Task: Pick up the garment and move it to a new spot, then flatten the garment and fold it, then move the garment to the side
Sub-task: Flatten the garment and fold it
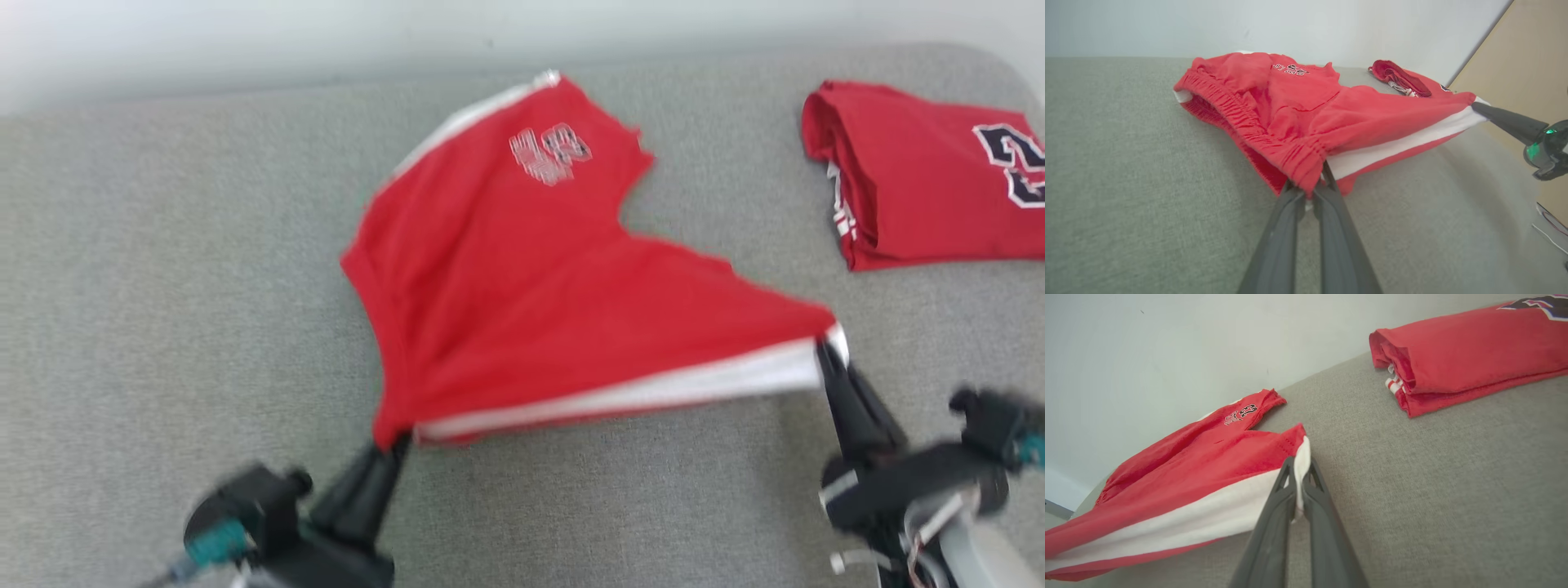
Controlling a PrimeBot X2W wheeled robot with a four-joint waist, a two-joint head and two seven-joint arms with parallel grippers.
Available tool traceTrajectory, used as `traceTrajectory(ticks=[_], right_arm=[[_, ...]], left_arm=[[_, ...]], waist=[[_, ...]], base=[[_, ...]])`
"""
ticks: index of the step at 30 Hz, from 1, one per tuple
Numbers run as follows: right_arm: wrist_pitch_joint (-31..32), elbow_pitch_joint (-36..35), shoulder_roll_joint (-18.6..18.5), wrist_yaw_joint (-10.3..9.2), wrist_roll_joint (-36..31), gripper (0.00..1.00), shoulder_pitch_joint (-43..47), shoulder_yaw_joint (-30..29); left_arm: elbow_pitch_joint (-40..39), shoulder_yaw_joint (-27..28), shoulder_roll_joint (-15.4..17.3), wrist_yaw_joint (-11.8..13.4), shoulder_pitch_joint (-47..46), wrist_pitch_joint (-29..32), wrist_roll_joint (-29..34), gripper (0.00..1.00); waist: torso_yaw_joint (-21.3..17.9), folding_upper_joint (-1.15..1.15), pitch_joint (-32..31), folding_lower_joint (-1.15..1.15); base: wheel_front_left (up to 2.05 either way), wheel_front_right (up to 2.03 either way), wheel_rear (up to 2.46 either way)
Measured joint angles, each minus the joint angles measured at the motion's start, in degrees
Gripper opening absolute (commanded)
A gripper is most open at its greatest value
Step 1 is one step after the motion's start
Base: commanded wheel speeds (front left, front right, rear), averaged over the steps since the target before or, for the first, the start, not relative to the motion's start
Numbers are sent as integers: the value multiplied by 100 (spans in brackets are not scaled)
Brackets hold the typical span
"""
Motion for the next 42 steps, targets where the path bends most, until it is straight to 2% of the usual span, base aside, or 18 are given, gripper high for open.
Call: traceTrajectory(ticks=[4, 13, 17, 22, 27, 32, 38, 42], right_arm=[[383, -514, 214, 0, -290, 0, 899, -355], [959, -1319, 780, 0, -634, 0, 2168, -991], [1122, -1608, 1071, 0, -730, 0, 2486, -1224], [1230, -1796, 1118, 0, -854, 0, 2496, -1295], [1273, -1839, 993, 0, -879, 0, 1962, -1396], [1380, -1583, 740, 0, -871, 0, 1128, -1381], [1399, -837, 490, 0, -911, 0, -158, -1372], [1386, -178, 387, 0, -1080, 0, -1037, -1154]], left_arm=[[138, -113, -47, -75, 454, 0, 246, 0], [354, -60, -89, -226, 932, 0, 535, 0], [421, -24, -176, -321, 981, 0, 576, 0], [464, 64, -283, -377, 1055, 0, 661, 0], [381, 156, -417, -489, 909, 0, 890, 0], [446, 151, -573, -635, 458, 0, 1022, 0], [744, 164, -867, -787, -241, 1, 1027, 0], [1207, 211, -1077, -870, -720, 0, 980, 0]], waist=[[69, 0, -232, 0], [196, 1, -465, 1], [264, 1, -504, 1], [278, 1, -513, 1], [346, 2, -493, 1], [520, 2, -464, 2], [755, 2, -334, 2], [903, 2, -157, 3]], base=[[0, 0, 0], [0, 0, 0], [0, 0, 0], [0, 0, 0], [0, 0, 0], [0, 0, 0], [0, 0, 0], [0, 0, 0]])
